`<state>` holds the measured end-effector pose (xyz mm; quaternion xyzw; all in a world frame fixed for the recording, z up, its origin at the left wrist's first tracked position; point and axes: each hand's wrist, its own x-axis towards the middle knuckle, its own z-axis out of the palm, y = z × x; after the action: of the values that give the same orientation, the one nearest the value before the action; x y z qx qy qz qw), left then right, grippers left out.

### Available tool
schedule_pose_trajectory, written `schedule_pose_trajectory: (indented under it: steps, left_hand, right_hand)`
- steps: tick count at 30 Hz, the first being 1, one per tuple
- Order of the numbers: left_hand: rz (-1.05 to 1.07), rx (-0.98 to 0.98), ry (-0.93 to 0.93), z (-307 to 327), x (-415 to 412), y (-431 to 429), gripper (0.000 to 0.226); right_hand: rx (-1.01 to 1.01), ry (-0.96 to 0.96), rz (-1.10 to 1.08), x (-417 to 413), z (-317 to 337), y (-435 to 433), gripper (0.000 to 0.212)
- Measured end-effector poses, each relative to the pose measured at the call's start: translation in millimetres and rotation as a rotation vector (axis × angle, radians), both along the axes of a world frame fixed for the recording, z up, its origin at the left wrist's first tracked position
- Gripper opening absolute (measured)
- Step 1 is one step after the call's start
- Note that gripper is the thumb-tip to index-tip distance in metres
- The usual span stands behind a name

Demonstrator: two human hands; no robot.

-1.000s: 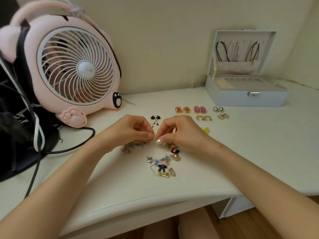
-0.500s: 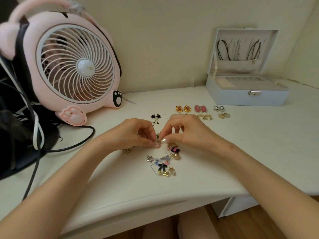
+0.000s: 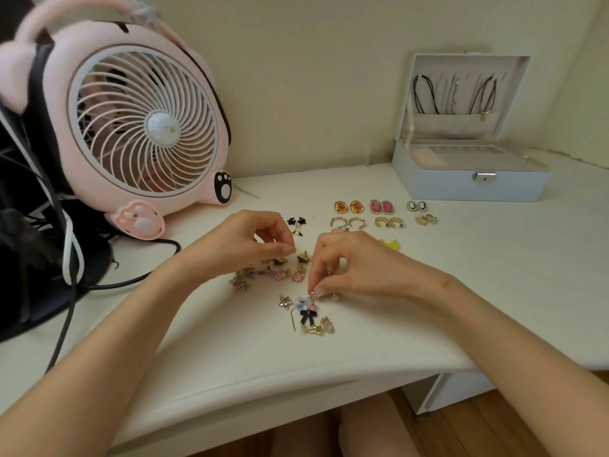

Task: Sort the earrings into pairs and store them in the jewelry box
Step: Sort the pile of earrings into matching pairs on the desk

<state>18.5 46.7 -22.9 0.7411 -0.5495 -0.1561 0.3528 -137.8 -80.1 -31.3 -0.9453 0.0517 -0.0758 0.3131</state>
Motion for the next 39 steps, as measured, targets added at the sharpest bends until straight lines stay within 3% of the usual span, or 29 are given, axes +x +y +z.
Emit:
schedule_pose_trajectory:
  steps: [8,16,24,31,36,39]
  left_hand:
    - [-0.045,0.014,0.032,4.1,-4.6,1.8,0.007]
    - [0.189,-0.129,0.077,5.7,6.3,2.0,0.008]
    - [0.133,-0.062,0.067,7.6,3.2,3.4,0.009]
    - [0.204,-0.039,-0.008,7.6,8.3,4.5,0.009]
    - [-0.007,-0.007,0.074,26.6,-11.1,13.2,0.013]
    - [-0.149,0.214,-0.075,38.3,-30.5,25.8,0.018]
  right_hand:
    - [0.063,-0.066,0.041,-3.6,-1.5,-0.3,0.014]
    - [0.036,0.003,0.066,-1.0,-4.2,5.3,0.010]
    - [0.018,-0.016,0.022,-4.5,-0.1,-0.9,0.012]
    - [0.001,0.020,0.145,-23.3,-2.1,12.2,0.018]
    - [-0.013,-0.045,0.132,-24.0,-12.7,11.8,0.016]
    - [0.009,-0.056,0.128,-23.2,-16.0,9.2,0.016]
